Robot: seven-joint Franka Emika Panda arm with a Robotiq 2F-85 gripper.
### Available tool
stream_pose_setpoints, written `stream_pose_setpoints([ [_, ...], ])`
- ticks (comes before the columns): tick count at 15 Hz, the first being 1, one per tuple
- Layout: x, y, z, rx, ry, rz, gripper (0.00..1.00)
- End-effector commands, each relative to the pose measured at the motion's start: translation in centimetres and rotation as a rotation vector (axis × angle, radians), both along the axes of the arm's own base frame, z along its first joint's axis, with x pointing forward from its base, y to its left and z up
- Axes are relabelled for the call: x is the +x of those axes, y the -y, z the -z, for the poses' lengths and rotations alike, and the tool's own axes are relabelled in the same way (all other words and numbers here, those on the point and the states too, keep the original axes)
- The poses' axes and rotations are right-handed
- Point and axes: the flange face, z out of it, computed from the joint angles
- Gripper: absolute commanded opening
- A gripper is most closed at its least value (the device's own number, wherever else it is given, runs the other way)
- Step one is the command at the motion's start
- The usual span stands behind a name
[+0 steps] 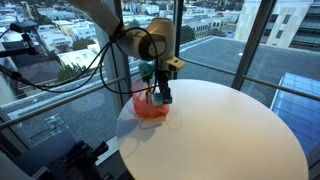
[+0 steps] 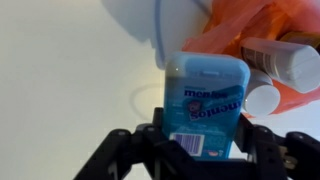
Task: Put the blue container in the plastic bag
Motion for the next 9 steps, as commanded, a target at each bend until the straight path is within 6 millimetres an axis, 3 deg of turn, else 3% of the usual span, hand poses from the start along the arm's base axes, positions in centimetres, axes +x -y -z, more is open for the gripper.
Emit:
stream_pose_setpoints([
  [1, 0.3, -1.4, 0.0, -0.020, 0.010, -0.038, 0.40],
  [9, 0.9, -6.7, -0.7, -0.067, 0.057, -0.198, 0.40],
])
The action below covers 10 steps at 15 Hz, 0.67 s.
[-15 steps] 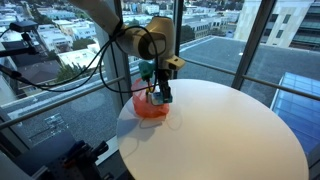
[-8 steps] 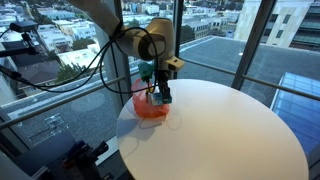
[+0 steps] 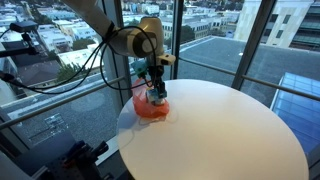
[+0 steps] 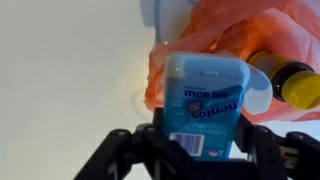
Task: Put the blue container in the plastic bag
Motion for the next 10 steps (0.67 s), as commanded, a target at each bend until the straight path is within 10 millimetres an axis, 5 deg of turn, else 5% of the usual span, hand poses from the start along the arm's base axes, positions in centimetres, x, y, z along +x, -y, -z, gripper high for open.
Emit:
stream_pose_setpoints([
  [1, 0.3, -2.2, -0.5, -0.026, 0.031, -0.063, 0.40],
  [10, -0.1, -8.7, 0.6, -0.083, 0.104, -0.238, 0.40],
])
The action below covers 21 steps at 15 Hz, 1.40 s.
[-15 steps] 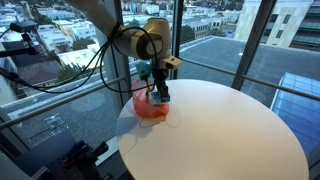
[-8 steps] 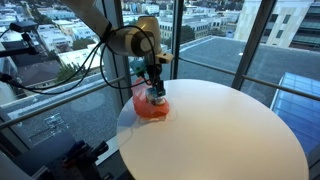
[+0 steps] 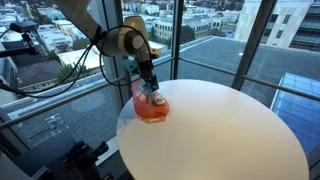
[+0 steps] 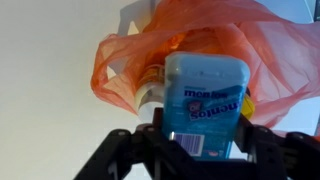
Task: Put the blue container in the plastic bag
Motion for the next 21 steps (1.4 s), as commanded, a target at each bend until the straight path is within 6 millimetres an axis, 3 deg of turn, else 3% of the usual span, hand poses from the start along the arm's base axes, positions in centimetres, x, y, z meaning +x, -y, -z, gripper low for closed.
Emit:
stream_pose_setpoints([
  [1, -0.2, -1.8, 1.0, -0.025, 0.052, -0.048, 0.40],
  [8, -1.0, -3.7, 3.3, -0.064, 0.197, -0.144, 0.40],
  [21, -5.2, -3.5, 4.7, -0.087, 0.274, -0.140, 0.40],
])
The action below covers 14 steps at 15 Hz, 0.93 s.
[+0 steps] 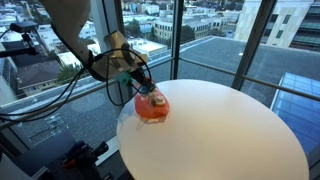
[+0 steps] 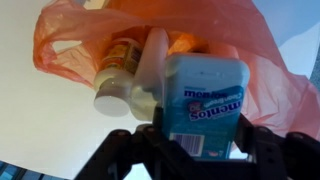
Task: Put the blue container in the plastic bag
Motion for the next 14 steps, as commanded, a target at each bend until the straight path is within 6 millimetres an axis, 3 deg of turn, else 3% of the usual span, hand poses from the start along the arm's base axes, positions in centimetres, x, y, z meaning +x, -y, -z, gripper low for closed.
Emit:
stream_pose_setpoints([
  [1, -1.9, 0.7, 0.5, -0.007, -0.005, 0.006, 0.40],
  [2, -2.0, 0.9, 0.5, -0.015, -0.005, 0.007, 0.40],
  [3, -2.2, 1.1, 0.6, -0.019, -0.007, 0.008, 0.90],
  [6, -2.4, 1.6, 0.7, -0.025, -0.011, 0.019, 1.00],
  [14, -3.4, 4.6, 1.6, 0.022, -0.156, 0.093, 1.00],
])
